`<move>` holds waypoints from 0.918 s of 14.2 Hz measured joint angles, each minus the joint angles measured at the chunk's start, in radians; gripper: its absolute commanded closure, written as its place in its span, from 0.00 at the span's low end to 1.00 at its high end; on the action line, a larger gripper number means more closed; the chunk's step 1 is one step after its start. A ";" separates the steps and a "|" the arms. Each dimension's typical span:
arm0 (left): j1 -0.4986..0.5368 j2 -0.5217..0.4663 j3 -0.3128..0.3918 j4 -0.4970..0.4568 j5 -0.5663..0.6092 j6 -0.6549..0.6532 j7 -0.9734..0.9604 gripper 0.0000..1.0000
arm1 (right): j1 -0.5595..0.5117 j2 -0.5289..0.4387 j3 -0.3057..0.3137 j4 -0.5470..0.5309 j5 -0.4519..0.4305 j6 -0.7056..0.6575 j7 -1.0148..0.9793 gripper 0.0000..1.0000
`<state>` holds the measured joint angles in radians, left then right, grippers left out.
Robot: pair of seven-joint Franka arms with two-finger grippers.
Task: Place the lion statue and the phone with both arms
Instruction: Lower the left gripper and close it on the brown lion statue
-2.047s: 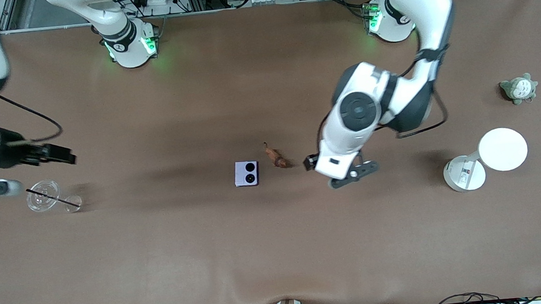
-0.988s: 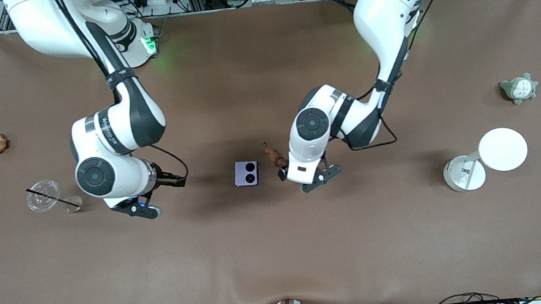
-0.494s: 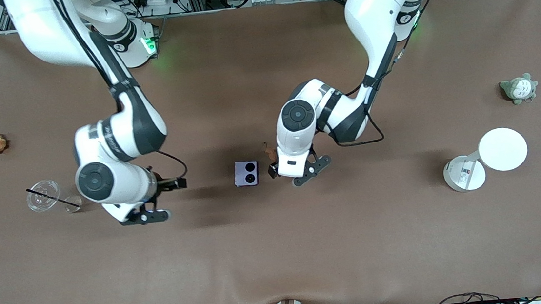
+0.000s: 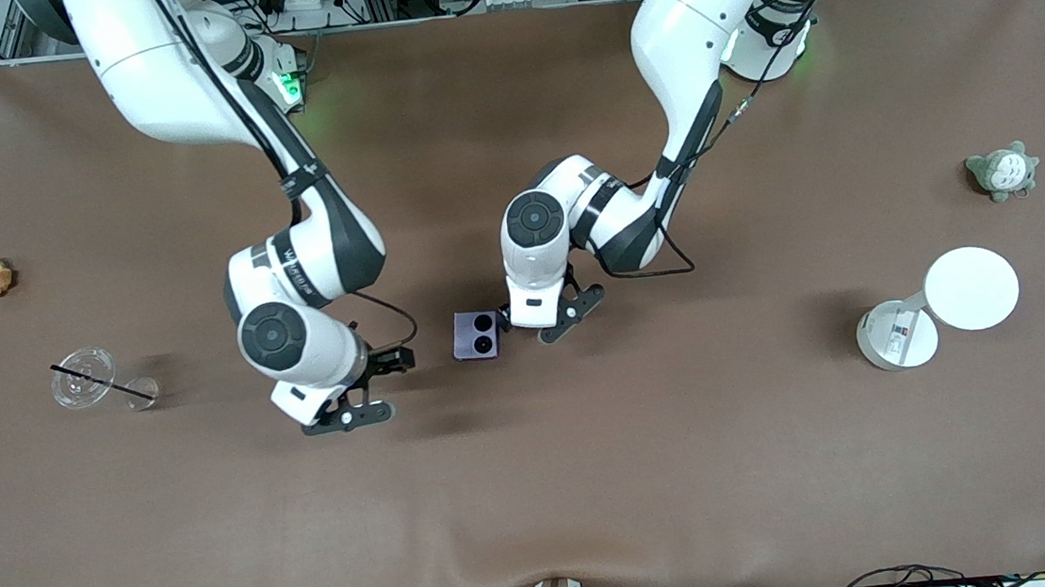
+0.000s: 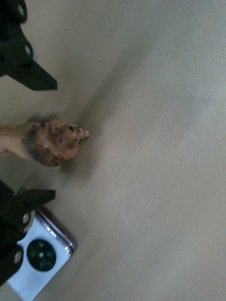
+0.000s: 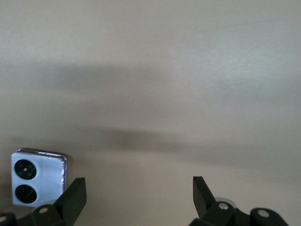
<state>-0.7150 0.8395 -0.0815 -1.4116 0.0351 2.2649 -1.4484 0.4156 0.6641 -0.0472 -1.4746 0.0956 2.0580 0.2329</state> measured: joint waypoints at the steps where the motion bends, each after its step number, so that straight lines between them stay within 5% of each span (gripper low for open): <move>1: 0.001 0.005 0.002 0.000 0.000 0.000 0.000 0.73 | -0.001 0.000 0.000 0.000 0.000 0.000 -0.001 0.00; 2: 0.002 0.008 0.004 0.000 0.000 0.000 0.001 0.97 | 0.002 0.000 0.002 0.000 0.000 0.000 -0.001 0.00; 3: 0.004 0.008 0.005 0.000 0.000 0.001 0.007 1.00 | 0.008 0.000 0.004 0.000 0.000 0.000 0.000 0.00; 13: 0.154 -0.064 0.027 0.026 0.007 -0.068 0.482 1.00 | 0.079 0.032 0.013 -0.018 0.003 0.078 0.131 0.00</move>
<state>-0.5610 0.7755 -0.0544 -1.3861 0.0425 2.1969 -0.9665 0.4950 0.6965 -0.0340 -1.4928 0.0983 2.1356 0.3642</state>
